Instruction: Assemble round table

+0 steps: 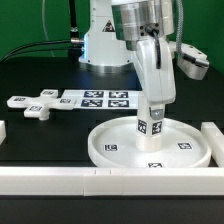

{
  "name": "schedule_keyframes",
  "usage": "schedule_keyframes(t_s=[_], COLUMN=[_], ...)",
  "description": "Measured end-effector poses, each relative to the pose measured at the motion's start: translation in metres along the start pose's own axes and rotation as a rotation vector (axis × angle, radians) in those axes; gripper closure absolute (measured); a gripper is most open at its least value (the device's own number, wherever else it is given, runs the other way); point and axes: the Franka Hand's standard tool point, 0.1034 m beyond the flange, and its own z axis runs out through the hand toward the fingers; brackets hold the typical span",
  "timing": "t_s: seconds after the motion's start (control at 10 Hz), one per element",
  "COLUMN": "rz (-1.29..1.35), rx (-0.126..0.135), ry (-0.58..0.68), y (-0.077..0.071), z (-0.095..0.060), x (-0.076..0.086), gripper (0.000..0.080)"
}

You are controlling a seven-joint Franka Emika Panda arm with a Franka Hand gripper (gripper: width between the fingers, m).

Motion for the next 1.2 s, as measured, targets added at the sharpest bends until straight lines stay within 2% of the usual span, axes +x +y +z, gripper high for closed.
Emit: schedule_keyframes(t_s=[0.1, 0.2, 0.3, 0.4, 0.8, 0.9, 1.0, 1.2], rz=[0.052, 0.017, -0.039, -0.098, -0.464, -0.596, -0.755, -0.982], rx=[0.004, 0.003, -0.001, -0.011, -0.007, -0.024, -0.057, -0.069], ry=[-0.006, -0.006, -0.007, -0.011, -0.010, -0.008, 0.004, 0.029], y=[-0.0003, -0.0001, 0.0002, -0.0002, 0.0011, 0.0021, -0.0005, -0.0070], z=[0.0001, 0.0004, 0.0004, -0.0007, 0.0006, 0.0002, -0.0035, -0.0083], x=[-0.0014, -0.0018, -0.0015, -0.0017, -0.0002, 0.0003, 0.0017, -0.0009], gripper=[0.0321, 0.0321, 0.0204, 0.0161, 0.0150, 0.0150, 0.0150, 0.0150])
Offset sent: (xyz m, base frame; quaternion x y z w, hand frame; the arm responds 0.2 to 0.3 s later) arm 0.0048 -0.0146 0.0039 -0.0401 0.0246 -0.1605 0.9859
